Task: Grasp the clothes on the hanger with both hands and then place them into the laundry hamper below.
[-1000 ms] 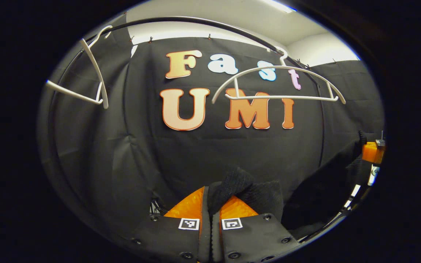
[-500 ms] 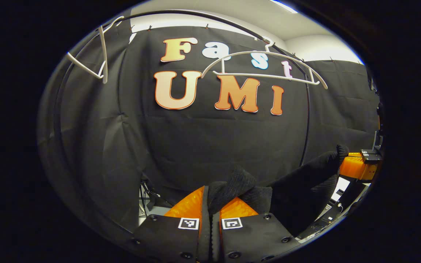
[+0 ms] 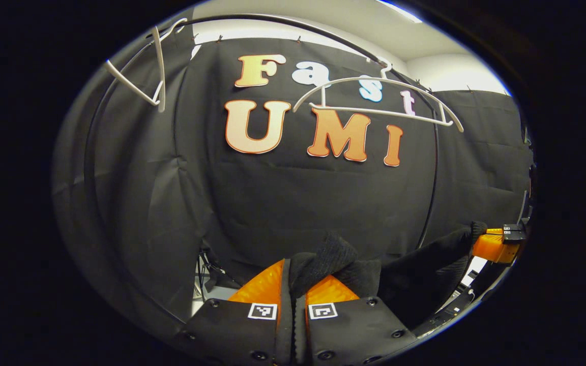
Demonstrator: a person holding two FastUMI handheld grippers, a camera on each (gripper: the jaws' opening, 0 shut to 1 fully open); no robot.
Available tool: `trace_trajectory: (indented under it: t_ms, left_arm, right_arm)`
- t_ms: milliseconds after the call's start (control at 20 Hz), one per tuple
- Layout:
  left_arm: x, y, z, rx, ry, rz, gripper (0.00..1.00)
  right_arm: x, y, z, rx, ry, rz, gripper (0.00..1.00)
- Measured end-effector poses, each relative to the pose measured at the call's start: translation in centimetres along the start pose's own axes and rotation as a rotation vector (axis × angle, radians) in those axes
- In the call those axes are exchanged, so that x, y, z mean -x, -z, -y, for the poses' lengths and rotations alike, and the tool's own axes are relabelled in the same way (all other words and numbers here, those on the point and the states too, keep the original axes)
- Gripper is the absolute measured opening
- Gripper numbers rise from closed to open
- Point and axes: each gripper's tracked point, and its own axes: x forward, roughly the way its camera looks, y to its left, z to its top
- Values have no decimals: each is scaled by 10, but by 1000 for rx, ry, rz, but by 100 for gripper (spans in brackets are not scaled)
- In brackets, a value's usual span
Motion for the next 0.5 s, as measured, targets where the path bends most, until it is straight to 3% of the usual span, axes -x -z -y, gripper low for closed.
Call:
trace_trajectory:
  t_ms: [200,250,300,400,450,500]
  left_arm:
    - [-16,7,-9,22,-47,-56,17]
    - [-15,9,-13,26,-64,-68,19]
    - [-15,11,-15,27,-71,-75,28]
    - [-15,17,-16,19,-71,-97,27]
    - [-16,22,-15,-2,-59,-116,43]
    - [-16,28,-12,-29,-40,-139,47]
  right_arm:
    - [-9,6,3,-1,23,-26,8]
    - [-10,8,5,3,29,-33,11]
    - [-11,11,7,11,41,-41,18]
    - [-12,21,9,19,52,-64,31]
    - [-13,26,10,20,58,-80,35]
    - [-15,33,10,21,63,-105,39]
